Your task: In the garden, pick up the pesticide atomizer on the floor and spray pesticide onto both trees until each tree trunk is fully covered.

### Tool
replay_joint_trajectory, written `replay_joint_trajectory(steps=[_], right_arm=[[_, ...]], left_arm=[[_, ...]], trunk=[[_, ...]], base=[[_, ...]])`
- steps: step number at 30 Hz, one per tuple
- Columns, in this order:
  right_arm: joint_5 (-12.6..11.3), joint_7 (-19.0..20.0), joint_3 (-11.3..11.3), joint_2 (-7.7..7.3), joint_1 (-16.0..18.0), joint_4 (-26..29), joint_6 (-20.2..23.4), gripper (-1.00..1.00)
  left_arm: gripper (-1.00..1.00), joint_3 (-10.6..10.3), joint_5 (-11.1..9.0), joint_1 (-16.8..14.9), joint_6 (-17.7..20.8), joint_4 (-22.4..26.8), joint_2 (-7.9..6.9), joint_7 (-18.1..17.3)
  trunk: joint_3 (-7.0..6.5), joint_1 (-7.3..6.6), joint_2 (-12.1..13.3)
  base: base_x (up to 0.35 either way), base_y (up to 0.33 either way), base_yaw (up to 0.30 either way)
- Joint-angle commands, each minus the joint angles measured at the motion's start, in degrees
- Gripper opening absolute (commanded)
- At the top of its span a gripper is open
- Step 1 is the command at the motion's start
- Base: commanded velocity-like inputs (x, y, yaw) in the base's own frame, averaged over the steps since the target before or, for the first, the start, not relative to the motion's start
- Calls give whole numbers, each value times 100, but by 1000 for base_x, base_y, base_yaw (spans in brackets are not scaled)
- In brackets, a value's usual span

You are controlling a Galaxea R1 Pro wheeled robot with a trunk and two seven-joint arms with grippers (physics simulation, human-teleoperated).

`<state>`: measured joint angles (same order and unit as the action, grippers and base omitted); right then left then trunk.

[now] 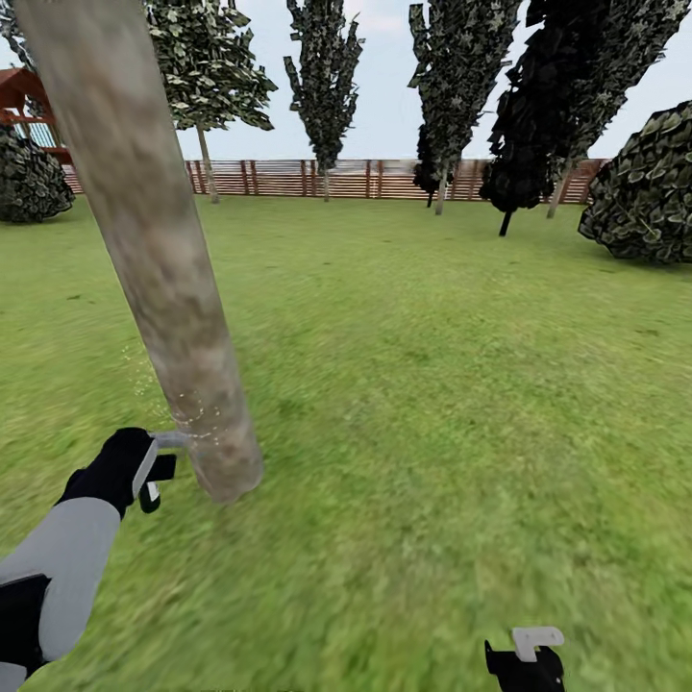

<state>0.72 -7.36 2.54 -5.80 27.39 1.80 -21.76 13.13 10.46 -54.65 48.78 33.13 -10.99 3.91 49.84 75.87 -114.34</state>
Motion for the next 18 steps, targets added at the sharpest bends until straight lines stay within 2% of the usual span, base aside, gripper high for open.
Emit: replay_joint_trajectory(steps=[1,3,5,6,9,11,13,18], right_arm=[[8,-30,27,0,3,-4,-12,100],[9,-29,28,2,3,-4,-12,100],[9,-29,28,2,3,-4,-12,100],[9,-28,28,1,3,-4,-12,100],[9,-28,28,1,3,-4,-11,100],[10,-28,28,0,3,-4,-12,100],[10,-28,28,0,3,-4,-12,100],[8,-28,28,0,3,-4,-12,100]], left_arm=[[-100,-25,58,-29,21,7,141,-10],[-100,-60,74,-98,39,13,439,6],[-100,-69,73,-193,124,16,570,11],[-100,-68,72,-243,200,17,580,12],[-100,-65,97,-283,253,47,441,11],[-100,-67,73,-281,262,94,141,-6],[-100,-81,82,-251,260,129,112,1],[-100,-86,73,-214,248,173,152,12]], trunk=[[5,-1,-2],[5,-1,-2],[5,-1,-2],[5,-1,-2],[5,-1,-2],[5,-1,-2],[5,-1,-2],[5,-1,-2]], base=[[0,0,262],[0,0,271],[0,0,275],[0,0,277],[0,0,234],[0,0,62],[0,0,15],[14,-18,2]])
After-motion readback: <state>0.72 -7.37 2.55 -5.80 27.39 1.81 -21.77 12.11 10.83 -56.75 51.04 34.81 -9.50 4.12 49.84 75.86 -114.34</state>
